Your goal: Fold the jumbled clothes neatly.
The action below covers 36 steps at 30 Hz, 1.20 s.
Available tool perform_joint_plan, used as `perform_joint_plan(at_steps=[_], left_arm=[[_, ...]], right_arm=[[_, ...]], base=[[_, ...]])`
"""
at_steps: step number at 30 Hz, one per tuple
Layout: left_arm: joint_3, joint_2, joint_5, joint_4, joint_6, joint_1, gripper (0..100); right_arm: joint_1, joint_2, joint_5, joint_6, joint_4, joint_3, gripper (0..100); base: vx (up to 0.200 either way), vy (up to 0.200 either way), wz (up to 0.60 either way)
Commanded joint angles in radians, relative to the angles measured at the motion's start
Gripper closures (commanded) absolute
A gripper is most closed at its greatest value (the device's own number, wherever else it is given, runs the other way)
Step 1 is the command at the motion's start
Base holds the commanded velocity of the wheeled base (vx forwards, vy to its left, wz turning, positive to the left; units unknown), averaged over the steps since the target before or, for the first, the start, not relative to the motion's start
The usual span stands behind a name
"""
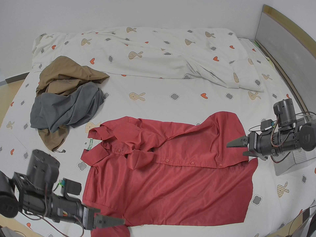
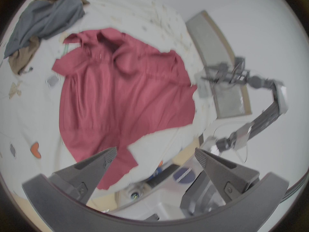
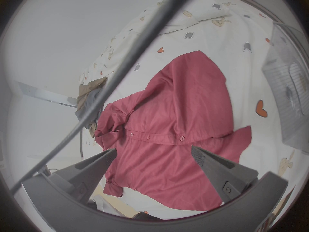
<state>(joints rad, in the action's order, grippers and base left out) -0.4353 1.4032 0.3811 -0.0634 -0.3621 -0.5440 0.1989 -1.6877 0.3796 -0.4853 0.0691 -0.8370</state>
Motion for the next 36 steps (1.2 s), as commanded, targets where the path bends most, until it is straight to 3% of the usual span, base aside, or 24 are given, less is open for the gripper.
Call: perform_joint_plan(at_steps=[1,5,7,10,11,12,14,15,16,18,19,24,31,36], left_arm=[[-0.241,0.034,0.165,0.014,-0.004,0.228,0],[-0.359,0.238,0.188,0.03,0.005,0.251,0],[-0.431,0.362,0.179,0.031,0.066,0.251,0],[-0.5,0.454,0.085,0.033,0.183,0.248,0],[-0.5,0.454,0.085,0.033,0.183,0.248,0],[-0.536,0.497,-0.025,0.037,0.226,0.234,0],[-0.562,0.533,-0.151,0.037,0.267,0.211,0],[-0.563,0.536,-0.16,0.037,0.27,0.211,0],[-0.579,0.56,-0.26,0.036,0.319,0.203,0],[-0.585,0.571,-0.317,0.034,0.356,0.202,0],[-0.588,0.576,-0.37,0.03,0.379,0.199,0],[-0.588,0.551,-0.372,0.028,0.328,0.176,0],[-0.516,0.539,-0.341,0.007,0.281,0.147,0],[-0.448,0.533,-0.306,-0.107,0.23,0.141,0]], right_arm=[[0.0,-0.099,0.114,0.013,0.0,-0.117,0],[0.037,-0.093,0.121,0.021,-0.002,-0.122,0],[0.059,-0.087,0.111,0.021,-0.002,-0.12,0],[0.094,-0.06,0.079,0.022,-0.005,-0.114,0],[0.094,-0.06,0.079,0.022,-0.005,-0.114,0],[0.128,-0.018,0.036,0.021,-0.014,-0.111,0],[0.175,0.013,-0.019,0.021,-0.015,-0.109,0],[0.18,0.014,-0.024,0.021,-0.015,-0.109,0],[0.223,0.04,-0.08,0.019,-0.015,-0.111,0],[0.249,0.056,-0.12,0.019,-0.015,-0.109,0],[0.289,0.075,-0.179,0.019,-0.017,-0.109,0],[0.349,0.114,-0.26,0.017,-0.015,-0.093,0],[0.349,0.148,-0.26,0.017,-0.015,-0.062,0],[0.346,0.178,-0.26,0.019,-0.015,-0.017,0]], base=[[0.0,0.0,0.0],[0.0,0.0,0.0],[0.0,0.0,0.0],[0.0,0.0,0.0],[0.0,0.0,0.0],[0.0,0.0,0.0],[0.0,0.0,0.0],[0.0,0.0,0.0],[0.0,0.0,0.0],[0.0,0.0,0.0],[0.0,0.0,0.0],[0.0,0.0,0.0],[0.0,0.0,0.0],[0.0,0.0,0.0]])
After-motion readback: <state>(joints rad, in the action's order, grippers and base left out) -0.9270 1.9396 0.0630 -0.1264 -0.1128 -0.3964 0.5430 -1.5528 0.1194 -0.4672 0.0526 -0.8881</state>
